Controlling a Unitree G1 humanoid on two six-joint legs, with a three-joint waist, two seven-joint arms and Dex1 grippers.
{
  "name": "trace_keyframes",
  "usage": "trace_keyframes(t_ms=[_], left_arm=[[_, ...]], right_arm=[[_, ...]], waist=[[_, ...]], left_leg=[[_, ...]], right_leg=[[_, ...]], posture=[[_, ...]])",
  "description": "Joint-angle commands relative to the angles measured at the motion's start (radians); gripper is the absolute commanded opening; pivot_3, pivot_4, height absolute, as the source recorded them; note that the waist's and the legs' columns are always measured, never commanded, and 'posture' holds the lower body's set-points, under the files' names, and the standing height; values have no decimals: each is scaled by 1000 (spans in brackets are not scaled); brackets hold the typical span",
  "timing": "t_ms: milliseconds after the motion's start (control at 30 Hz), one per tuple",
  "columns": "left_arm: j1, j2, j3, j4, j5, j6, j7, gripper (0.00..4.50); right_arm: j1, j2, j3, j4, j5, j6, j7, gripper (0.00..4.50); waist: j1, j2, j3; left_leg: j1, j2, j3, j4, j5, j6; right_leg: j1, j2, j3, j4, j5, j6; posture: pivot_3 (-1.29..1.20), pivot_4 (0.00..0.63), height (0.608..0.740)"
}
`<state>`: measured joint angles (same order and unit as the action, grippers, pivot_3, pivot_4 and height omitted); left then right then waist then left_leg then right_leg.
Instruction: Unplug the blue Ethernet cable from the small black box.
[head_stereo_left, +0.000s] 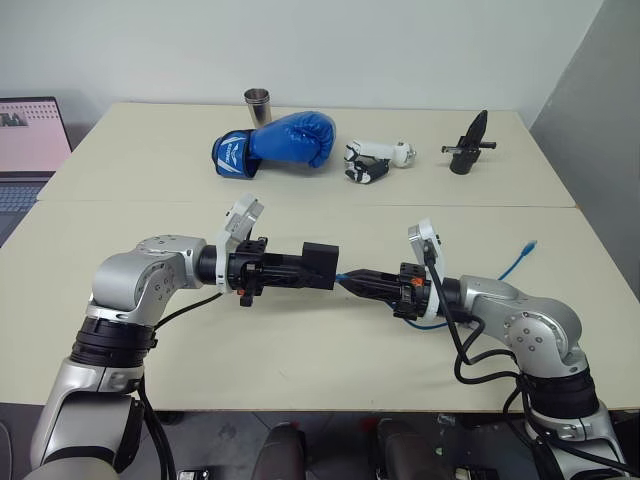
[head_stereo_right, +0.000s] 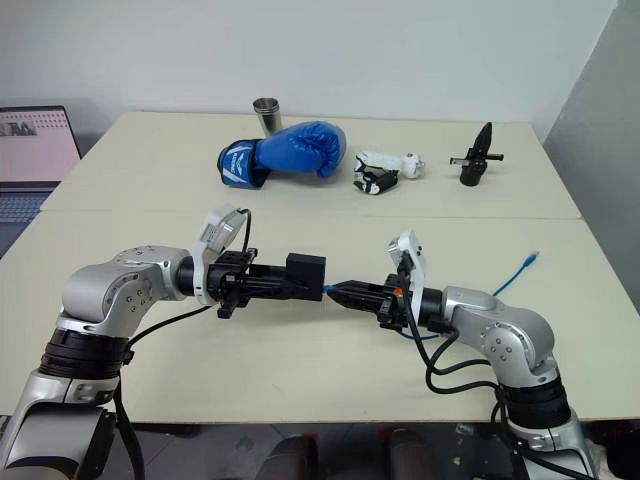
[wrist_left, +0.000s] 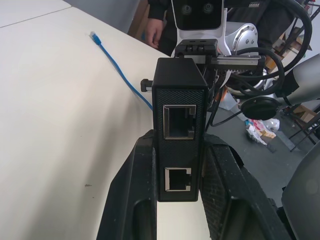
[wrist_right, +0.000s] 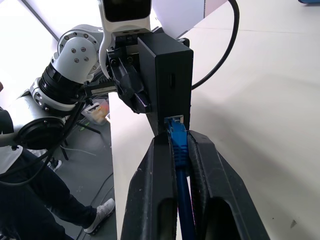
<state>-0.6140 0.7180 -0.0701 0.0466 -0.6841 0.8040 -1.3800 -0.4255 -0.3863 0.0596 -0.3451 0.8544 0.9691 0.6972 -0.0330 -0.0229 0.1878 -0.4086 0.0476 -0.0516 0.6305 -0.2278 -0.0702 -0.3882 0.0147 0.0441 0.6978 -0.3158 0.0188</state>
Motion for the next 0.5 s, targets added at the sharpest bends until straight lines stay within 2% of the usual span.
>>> trace_keyframes(t_ms=[33, 500], left_arm=[[-9, 3, 14, -12, -5, -6, -9, 792], [-2, 46, 12, 58, 36, -31, -32, 792]], right_arm=[[-10, 4, -7, -30, 22, -8, 7, 40], [28, -91, -68, -61, 76, 18, 29, 35]], waist=[[0, 0, 0], [0, 0, 0]], left_leg=[[0, 0, 0, 0, 0, 0], [0, 0, 0, 0, 0, 0]], right_leg=[[0, 0, 0, 0, 0, 0], [0, 0, 0, 0, 0, 0]], posture=[[0, 150, 740], [0, 150, 740]])
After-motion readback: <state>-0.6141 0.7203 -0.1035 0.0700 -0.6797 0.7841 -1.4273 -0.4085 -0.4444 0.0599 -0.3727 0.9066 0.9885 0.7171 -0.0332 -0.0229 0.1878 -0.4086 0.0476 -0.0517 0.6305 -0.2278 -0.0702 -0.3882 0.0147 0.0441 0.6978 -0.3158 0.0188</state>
